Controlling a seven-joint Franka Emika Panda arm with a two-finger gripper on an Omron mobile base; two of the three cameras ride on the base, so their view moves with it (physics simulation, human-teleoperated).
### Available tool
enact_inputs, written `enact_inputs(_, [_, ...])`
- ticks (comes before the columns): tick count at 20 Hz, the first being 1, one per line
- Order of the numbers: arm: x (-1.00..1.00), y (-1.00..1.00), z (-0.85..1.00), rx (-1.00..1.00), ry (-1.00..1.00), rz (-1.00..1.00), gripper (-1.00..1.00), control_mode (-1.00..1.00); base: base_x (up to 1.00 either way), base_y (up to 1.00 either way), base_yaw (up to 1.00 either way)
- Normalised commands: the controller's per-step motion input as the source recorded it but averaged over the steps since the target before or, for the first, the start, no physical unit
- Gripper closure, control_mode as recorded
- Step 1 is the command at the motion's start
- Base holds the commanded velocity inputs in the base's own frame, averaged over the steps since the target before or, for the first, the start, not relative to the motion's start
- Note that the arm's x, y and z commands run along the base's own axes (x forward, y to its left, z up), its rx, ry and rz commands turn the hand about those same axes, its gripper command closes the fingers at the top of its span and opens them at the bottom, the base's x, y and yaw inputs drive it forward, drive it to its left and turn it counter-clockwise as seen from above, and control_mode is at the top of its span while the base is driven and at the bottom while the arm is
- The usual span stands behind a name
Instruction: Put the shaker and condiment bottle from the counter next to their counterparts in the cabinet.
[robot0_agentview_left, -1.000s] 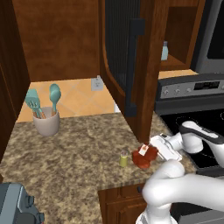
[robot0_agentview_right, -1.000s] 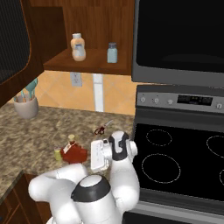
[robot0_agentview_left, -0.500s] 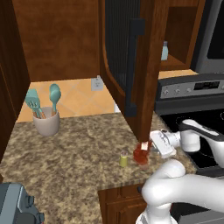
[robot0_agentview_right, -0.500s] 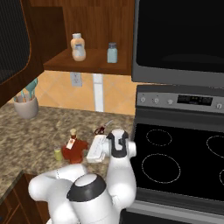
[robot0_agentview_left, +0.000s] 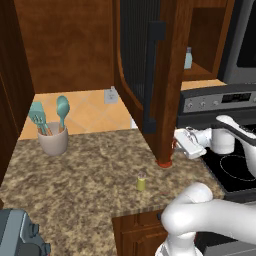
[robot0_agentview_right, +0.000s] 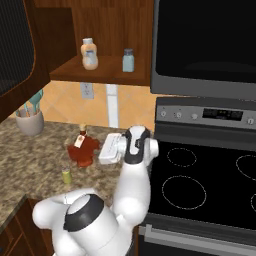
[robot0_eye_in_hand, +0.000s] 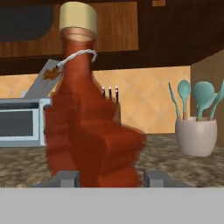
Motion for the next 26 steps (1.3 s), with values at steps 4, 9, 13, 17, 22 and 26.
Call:
enact_inputs(4, [0.00,0.00,1.00,0.00,0.03,-0.05,1.00,-1.00,0.00,0.00,0.00])
enact_inputs(9, [0.00,0.00,0.99,0.00,0.08,-0.19,1.00,-1.00,0.00,0.00,0.00])
enact_inputs(13, [0.00,0.00,1.00,0.00,0.09,-0.22,1.00,-1.00,0.00,0.00,0.00])
enact_inputs(17, [0.00,0.00,1.00,0.00,0.05,-0.22,1.00,-1.00,0.00,0.00,0.00])
enact_inputs(22, [-0.40,0.00,0.82,0.00,0.00,-0.23,1.00,-1.00,0.00,0.00,0.00])
enact_inputs(26, [-0.71,0.00,0.67,0.00,-0.12,-0.31,1.00,-1.00,0.00,0.00,0.00])
